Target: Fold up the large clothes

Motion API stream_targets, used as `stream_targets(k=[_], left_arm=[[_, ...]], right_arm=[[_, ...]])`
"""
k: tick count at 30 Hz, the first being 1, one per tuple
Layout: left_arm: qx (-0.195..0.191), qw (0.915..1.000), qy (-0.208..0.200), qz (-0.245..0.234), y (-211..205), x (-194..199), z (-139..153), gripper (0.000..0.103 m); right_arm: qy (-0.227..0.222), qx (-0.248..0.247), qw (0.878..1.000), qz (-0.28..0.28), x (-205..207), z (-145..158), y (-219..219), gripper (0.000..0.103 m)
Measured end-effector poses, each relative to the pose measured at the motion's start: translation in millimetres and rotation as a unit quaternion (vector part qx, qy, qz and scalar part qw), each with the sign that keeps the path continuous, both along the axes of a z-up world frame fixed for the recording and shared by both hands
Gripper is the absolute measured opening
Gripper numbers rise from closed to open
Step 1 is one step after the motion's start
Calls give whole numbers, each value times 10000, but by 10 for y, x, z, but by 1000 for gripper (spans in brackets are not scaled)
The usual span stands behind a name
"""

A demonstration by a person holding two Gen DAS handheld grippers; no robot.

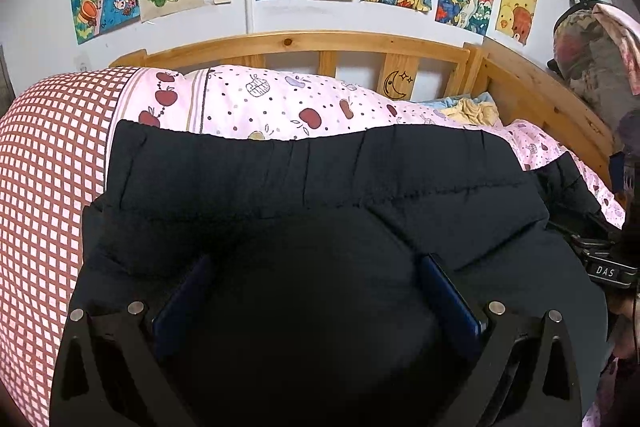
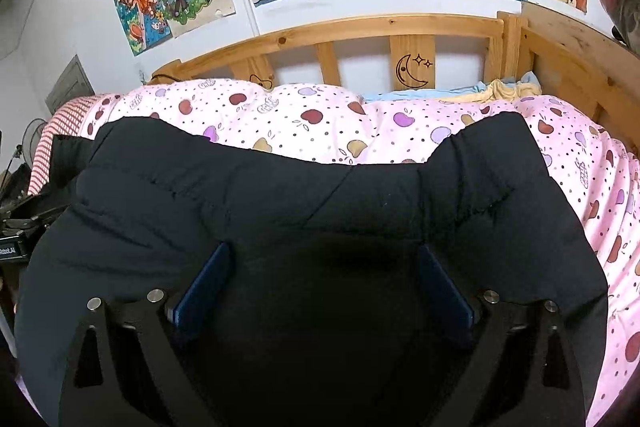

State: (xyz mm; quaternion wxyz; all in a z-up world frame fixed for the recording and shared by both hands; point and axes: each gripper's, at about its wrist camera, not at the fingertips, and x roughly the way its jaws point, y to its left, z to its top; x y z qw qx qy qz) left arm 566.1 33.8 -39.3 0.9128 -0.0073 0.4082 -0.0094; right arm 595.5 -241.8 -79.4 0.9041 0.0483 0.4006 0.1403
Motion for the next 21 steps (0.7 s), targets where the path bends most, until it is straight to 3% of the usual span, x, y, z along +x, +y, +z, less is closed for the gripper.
stream_targets(k=[21], left_arm=[[221,9996,-164,-31,-51,-74,-28,103]], right_arm=[[-287,-76,9995,-102,-145,24,-23,93]])
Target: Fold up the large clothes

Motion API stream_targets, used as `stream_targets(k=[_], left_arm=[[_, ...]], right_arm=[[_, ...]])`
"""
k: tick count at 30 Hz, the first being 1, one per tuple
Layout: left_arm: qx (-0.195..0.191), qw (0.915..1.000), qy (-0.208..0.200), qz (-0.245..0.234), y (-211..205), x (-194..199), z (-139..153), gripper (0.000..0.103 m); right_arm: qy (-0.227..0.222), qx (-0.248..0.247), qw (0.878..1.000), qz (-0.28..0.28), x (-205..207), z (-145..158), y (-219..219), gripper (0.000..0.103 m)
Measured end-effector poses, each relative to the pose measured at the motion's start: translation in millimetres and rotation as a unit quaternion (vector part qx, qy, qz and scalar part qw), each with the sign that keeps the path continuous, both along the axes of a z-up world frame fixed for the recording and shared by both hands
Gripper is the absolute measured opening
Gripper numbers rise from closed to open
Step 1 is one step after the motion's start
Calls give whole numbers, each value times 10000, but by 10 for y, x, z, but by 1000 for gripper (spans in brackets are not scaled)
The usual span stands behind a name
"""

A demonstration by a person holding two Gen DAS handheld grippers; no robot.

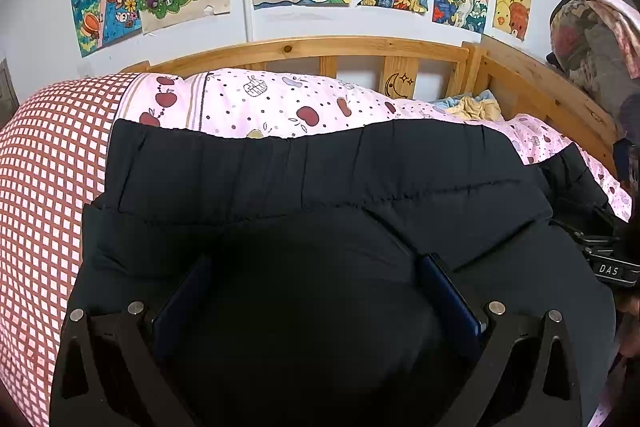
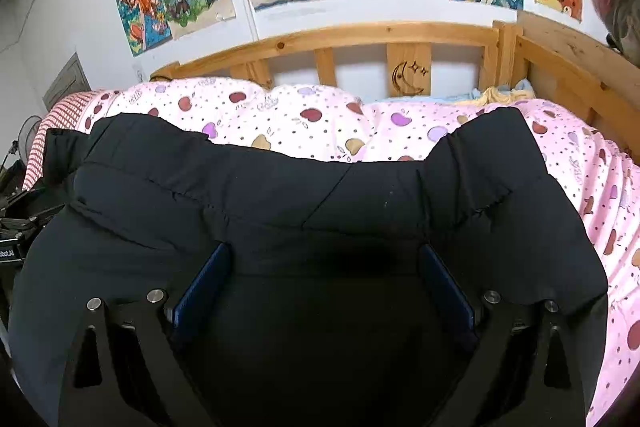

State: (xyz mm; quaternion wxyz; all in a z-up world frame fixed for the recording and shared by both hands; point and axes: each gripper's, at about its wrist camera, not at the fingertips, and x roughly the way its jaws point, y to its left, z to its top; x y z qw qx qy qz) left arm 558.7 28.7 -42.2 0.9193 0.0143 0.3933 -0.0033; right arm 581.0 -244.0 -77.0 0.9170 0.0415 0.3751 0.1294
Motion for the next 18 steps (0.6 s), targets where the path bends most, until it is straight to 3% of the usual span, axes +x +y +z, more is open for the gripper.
stream_targets(k=[18], left_arm=[[135,9991,-389,-53,-39,-218,-9,103]], right_arm=[[-513,16,9986,-149,-274,53,-90,93]])
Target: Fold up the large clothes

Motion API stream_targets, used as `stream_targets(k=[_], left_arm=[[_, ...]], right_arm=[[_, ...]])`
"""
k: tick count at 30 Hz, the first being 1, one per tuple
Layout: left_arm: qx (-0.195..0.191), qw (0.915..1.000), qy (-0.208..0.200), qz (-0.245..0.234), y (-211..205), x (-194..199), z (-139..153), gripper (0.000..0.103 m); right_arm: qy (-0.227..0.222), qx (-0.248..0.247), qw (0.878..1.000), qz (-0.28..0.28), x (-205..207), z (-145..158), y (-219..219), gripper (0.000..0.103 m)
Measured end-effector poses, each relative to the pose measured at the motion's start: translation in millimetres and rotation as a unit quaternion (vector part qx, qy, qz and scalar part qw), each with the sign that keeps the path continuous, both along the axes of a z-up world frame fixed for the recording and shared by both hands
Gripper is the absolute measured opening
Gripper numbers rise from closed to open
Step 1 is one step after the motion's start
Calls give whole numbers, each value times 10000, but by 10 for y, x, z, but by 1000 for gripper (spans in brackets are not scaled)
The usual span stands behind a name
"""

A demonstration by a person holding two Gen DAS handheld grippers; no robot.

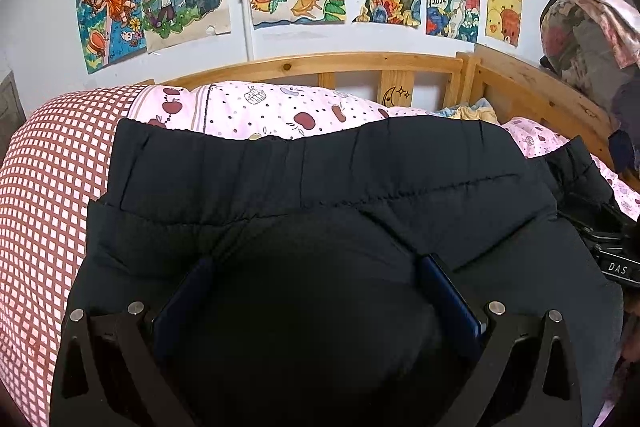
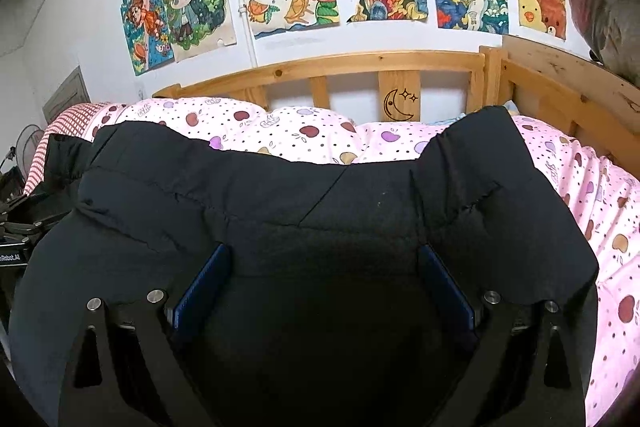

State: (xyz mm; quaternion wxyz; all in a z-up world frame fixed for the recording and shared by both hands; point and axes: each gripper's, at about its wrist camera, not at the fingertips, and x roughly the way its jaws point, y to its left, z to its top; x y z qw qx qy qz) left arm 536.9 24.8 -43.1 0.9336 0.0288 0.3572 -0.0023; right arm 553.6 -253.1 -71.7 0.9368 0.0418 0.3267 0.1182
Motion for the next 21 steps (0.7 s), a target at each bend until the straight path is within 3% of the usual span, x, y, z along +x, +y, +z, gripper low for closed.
stream_targets(k=[6,12,18,21], left_arm=[[-130,9998,-153,-53,23,-103,52,103],[-643,9978,-84,-113,271,-250,313,103],[-181,9998,-104,-73,495,-424,422,103],[-278,9995,-90,146,714,-463,465,103]], right_arm=[[14,-35,10000,-45,-87,83,-72,93],[-15,103,9999,-14,-269,283,-350,93],[87,108,9996,-260,-337,380,-820,93],[162,171,9992,-321,-337,380,-1004,93]])
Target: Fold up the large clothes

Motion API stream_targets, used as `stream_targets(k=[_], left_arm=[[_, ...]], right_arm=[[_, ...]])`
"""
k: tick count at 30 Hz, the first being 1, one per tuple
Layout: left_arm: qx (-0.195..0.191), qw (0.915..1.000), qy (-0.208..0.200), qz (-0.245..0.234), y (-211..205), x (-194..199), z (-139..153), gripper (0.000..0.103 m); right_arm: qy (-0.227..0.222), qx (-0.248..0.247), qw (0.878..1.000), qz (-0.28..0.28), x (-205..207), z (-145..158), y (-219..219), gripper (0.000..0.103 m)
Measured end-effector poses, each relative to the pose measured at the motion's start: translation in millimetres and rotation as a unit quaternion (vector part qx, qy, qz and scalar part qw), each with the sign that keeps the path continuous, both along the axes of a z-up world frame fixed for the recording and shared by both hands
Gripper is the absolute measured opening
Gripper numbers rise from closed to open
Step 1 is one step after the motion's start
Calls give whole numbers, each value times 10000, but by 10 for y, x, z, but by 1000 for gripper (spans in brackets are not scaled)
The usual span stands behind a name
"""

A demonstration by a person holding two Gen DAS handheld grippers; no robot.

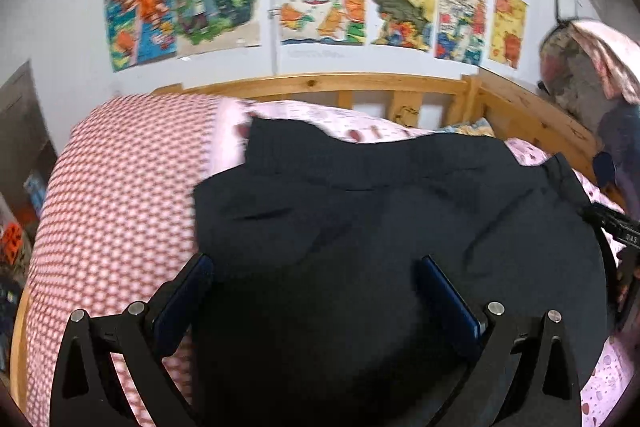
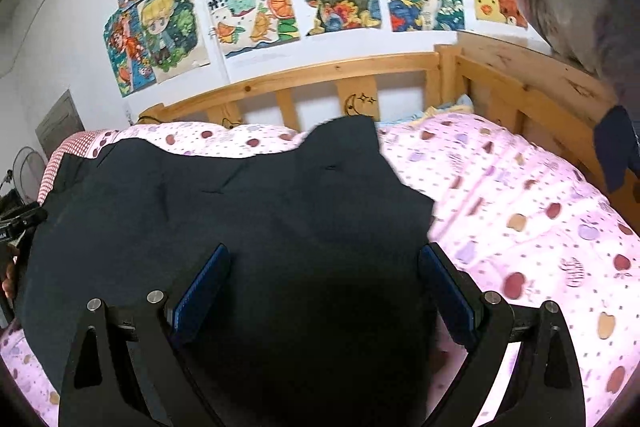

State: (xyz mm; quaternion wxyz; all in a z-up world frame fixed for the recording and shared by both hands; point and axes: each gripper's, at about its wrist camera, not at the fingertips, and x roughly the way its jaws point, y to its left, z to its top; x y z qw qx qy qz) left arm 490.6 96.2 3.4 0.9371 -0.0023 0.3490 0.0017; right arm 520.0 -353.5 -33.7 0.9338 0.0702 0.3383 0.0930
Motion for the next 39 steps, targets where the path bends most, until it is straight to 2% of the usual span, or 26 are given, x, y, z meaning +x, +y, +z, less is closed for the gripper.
stream_targets(k=[3,7,13,17,22,28,36,39], left_arm=[[-216,9993,65,293,257,-5,9,103],[-624,9963,263,528,533,31,-53,103],[-1234,9885,603,634,807,87,-245,103],[-1679,9807,843,537,927,128,-399,103],[-1817,9766,1124,239,928,200,-522,103],[-2122,9689,1269,52,973,248,-651,103],[-2338,9647,1195,-216,1068,59,-715,103],[-2601,9578,1143,-440,1147,-75,-725,103]], right_arm=[[142,-71,9998,-129,32,-58,-95,93],[363,178,9989,-223,85,-185,-236,93],[671,482,9964,-168,124,-415,-275,96],[812,648,9945,-108,145,-537,-295,101],[1033,967,9899,35,202,-676,-332,101],[1145,1228,9857,117,244,-824,-334,102],[1211,1309,9838,167,249,-858,-348,102],[1370,1377,9804,326,250,-855,-356,102]])
